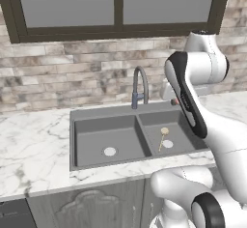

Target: Pick up the dish brush and bar soap from the sink, and place them back in the cabinet, and close the cabinet door.

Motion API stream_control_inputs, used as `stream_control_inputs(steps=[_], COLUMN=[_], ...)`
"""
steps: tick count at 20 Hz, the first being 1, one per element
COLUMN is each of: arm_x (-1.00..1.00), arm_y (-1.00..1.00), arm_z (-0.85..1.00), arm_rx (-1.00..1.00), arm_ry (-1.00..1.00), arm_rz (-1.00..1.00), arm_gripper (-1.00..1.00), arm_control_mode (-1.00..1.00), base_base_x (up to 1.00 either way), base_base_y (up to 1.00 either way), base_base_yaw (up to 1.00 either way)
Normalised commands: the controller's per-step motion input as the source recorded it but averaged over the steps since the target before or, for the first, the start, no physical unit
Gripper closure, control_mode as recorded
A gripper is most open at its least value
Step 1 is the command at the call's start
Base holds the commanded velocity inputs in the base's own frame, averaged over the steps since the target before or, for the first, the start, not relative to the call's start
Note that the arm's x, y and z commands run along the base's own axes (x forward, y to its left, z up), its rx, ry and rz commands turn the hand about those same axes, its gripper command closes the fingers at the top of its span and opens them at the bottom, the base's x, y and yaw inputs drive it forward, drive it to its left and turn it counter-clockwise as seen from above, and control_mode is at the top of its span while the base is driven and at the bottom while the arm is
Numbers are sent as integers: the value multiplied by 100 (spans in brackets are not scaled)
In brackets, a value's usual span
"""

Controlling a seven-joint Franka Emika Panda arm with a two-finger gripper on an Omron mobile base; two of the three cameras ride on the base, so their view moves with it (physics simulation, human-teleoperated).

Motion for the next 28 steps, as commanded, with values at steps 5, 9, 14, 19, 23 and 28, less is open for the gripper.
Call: stream_control_inputs(steps=[5, 9, 14, 19, 23, 28], arm_x=[-13, 0, 0, 0, 0, 0], arm_y=[4, 0, 0, 0, 0, 0], arm_z=[1, 0, 0, 0, 0, 0], arm_rx=[0, 0, 0, 0, 0, 0], arm_ry=[0, 0, 0, 0, 0, 0], arm_rz=[0, 0, 0, 0, 0, 0], arm_gripper=[100, 100, 100, 100, 100, 100], arm_control_mode=[100, 100, 100, 100, 100, 100], base_base_x=[-5, -42, -64, -43, -12, -3], base_base_y=[2, 6, 1, 16, 11, 15], base_base_yaw=[0, 0, 14, 36, 40, 41])
